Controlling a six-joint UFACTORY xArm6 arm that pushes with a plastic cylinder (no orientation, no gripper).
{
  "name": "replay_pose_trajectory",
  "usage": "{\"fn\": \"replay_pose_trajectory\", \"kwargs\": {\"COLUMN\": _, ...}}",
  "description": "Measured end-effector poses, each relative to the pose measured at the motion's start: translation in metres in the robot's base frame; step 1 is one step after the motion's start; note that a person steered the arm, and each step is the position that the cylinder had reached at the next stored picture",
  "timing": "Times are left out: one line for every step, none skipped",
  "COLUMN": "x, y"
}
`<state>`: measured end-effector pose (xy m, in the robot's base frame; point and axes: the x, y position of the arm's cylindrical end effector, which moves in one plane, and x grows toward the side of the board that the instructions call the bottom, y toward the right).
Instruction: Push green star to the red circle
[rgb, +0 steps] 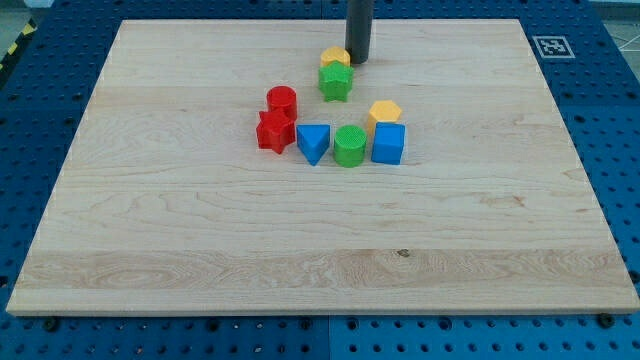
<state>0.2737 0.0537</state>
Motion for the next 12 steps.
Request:
{"fn": "replay_pose_trajectory", "kwargs": {"x": 0.009, "y": 0.036}}
{"fn": "replay_pose_trajectory", "kwargs": {"x": 0.038, "y": 0.053}}
{"fn": "replay_pose_trajectory", "kwargs": {"x": 0.056, "y": 0.034}}
{"fn": "replay_pose_trajectory", "kwargs": {"x": 0.056, "y": 0.003}}
{"fn": "replay_pose_trajectory", "kwargs": {"x": 0.055, "y": -0.029}}
{"fn": "replay_pose_trajectory", "kwargs": {"x": 0.054, "y": -0.058}}
{"fn": "replay_pose_trajectory", "kwargs": {"x": 0.053, "y": -0.081}}
{"fn": "replay_pose_trajectory", "kwargs": {"x": 0.039, "y": -0.084}}
{"fn": "replay_pose_trajectory", "kwargs": {"x": 0.017, "y": -0.084}}
{"fn": "replay_pose_trajectory", "kwargs": {"x": -0.008, "y": -0.092}}
{"fn": "replay_pose_trajectory", "kwargs": {"x": 0.004, "y": -0.111}}
{"fn": "replay_pose_trajectory", "kwargs": {"x": 0.027, "y": -0.113}}
